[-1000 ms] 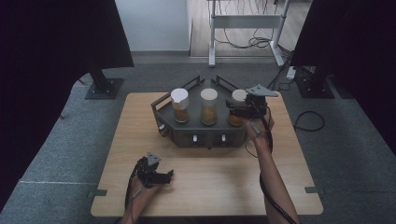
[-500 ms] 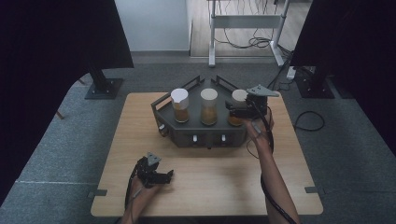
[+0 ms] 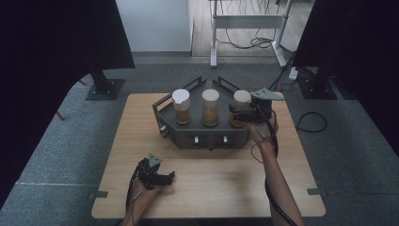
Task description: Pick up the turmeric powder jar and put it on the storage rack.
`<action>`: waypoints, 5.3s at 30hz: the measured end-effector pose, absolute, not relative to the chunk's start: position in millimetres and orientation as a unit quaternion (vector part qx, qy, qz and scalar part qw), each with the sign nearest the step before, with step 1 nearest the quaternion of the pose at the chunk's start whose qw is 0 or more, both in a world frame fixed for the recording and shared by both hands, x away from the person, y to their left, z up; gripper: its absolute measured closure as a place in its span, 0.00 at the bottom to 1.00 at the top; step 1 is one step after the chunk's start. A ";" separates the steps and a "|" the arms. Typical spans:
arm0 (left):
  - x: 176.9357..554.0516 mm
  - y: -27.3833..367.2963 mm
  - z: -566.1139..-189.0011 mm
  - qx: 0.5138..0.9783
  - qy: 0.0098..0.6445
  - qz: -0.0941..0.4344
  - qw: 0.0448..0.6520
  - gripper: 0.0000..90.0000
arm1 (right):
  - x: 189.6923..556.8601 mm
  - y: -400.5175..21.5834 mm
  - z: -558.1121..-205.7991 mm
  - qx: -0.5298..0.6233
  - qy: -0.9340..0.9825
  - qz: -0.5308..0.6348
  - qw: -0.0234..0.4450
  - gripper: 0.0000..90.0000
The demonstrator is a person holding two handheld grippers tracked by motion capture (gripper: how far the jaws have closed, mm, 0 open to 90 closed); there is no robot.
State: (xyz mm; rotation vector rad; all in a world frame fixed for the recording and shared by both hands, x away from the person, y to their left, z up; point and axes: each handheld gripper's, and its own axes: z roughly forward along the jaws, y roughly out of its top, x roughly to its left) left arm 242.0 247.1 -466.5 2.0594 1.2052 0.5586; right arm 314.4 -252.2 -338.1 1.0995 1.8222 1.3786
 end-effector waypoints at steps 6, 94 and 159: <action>242.1 247.1 -466.5 0.791 0.463 0.214 0.339 0.02 | 308.7 -257.0 -338.0 0.415 0.682 0.522 0.300 0.00; 242.1 247.1 -466.5 0.791 0.463 0.214 0.339 0.02 | 206.9 -306.2 -363.2 0.402 0.684 0.520 0.317 0.04; 241.8 246.7 -466.7 0.790 0.463 0.215 0.339 0.02 | 204.7 -305.2 -437.6 0.449 0.720 0.445 0.287 0.07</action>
